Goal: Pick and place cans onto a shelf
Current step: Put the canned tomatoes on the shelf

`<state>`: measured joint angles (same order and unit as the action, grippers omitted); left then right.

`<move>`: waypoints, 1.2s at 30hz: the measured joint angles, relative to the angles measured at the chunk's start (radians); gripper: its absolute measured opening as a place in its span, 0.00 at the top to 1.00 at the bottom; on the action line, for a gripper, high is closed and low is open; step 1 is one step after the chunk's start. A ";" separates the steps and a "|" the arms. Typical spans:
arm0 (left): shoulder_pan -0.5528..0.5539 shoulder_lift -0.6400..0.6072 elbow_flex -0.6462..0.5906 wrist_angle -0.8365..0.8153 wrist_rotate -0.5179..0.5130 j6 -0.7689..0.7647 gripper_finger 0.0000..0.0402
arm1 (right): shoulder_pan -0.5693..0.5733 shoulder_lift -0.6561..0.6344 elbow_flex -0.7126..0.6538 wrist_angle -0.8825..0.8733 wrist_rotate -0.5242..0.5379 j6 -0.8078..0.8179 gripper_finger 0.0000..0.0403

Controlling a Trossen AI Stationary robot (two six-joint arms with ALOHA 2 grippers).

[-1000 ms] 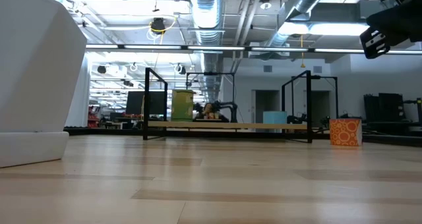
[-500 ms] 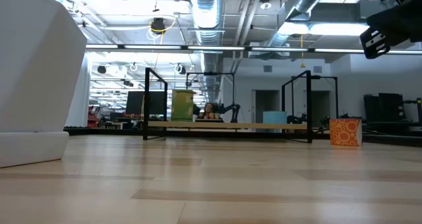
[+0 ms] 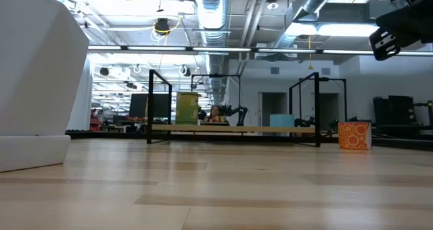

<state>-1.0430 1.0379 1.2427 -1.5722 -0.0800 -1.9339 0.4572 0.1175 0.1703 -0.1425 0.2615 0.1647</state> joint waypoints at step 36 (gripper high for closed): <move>1.212 0.176 0.047 0.187 0.054 1.079 1.00 | 0.000 0.000 0.000 -0.006 -0.006 0.012 0.94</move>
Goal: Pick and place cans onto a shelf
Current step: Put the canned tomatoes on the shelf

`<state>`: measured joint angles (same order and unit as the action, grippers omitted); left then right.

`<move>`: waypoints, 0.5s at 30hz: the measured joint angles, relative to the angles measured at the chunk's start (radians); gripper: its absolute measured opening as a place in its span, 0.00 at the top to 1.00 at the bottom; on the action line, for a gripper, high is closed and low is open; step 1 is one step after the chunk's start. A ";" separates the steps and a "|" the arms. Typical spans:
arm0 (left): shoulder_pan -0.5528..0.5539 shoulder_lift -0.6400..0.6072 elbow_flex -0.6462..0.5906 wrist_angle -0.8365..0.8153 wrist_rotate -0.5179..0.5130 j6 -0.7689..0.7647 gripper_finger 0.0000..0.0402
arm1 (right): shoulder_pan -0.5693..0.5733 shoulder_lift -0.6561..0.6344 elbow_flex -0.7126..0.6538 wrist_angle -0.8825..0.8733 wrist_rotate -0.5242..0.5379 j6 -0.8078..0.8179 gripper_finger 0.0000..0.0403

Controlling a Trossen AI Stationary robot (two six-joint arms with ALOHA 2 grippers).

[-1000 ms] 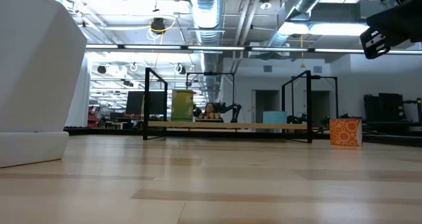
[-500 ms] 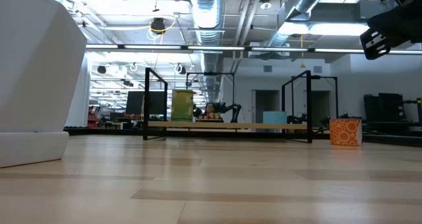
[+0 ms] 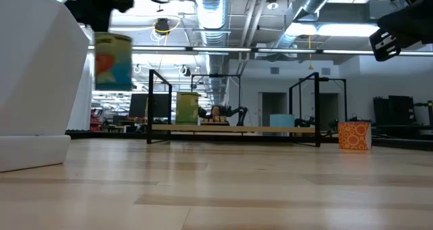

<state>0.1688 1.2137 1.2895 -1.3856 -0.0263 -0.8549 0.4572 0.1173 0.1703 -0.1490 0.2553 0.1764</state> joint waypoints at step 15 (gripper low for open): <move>0.177 0.651 0.731 -0.109 0.048 0.506 1.00 | 0.001 0.000 0.000 -0.007 -0.050 0.068 0.94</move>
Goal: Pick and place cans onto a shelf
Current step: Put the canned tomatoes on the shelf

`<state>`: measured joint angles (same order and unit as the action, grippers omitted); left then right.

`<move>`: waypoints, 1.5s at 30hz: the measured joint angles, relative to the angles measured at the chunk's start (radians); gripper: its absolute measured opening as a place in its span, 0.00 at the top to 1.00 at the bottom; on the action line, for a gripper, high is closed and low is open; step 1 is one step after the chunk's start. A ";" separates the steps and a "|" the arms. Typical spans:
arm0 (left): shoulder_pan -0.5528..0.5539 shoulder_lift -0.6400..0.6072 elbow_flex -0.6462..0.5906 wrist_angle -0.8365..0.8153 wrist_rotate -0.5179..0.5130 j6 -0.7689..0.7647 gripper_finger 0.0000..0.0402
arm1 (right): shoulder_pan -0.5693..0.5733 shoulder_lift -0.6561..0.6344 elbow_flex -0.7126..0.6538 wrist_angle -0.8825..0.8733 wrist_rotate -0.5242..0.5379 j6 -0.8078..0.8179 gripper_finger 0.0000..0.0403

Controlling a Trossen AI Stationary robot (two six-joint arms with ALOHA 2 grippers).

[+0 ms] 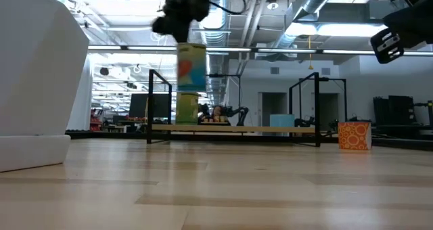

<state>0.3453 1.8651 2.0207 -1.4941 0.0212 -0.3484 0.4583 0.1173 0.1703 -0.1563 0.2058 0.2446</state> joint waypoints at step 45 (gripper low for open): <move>0.187 0.229 0.101 -0.077 -0.089 0.171 1.00 | 0.085 0.001 -0.027 -0.020 0.004 0.104 0.94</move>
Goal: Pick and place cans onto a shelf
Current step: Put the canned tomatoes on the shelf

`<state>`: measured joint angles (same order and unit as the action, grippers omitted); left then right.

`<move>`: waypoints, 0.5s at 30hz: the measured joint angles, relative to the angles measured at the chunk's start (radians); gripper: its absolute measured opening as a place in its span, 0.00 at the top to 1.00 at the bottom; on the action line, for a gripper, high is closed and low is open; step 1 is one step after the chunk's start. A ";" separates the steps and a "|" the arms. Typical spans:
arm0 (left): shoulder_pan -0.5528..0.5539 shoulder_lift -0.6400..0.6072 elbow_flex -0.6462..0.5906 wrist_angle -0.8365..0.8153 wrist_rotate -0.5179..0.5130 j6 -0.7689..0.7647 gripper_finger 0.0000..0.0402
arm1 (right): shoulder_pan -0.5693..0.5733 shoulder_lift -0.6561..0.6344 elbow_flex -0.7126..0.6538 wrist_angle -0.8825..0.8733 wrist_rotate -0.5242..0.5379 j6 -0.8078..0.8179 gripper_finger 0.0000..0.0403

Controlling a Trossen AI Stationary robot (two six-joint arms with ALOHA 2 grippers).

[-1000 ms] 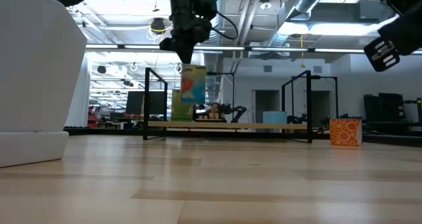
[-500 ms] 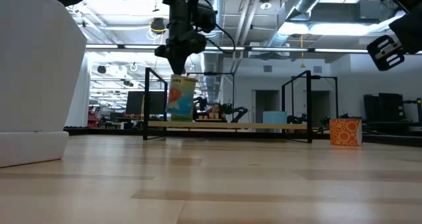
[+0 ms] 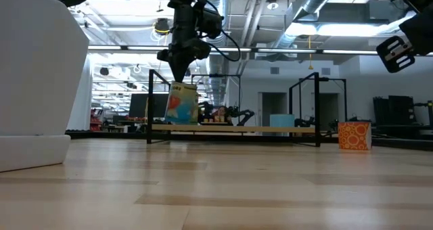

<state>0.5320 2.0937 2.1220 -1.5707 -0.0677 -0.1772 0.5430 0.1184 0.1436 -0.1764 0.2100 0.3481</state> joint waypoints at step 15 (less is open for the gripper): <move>0.000 0.002 0.000 0.044 -0.026 -0.002 0.85 | 0.000 0.000 0.000 -0.002 0.000 0.001 0.94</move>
<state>0.5317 2.0955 2.1220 -1.5263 -0.0934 -0.1788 0.5430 0.1184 0.1440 -0.1787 0.2100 0.3489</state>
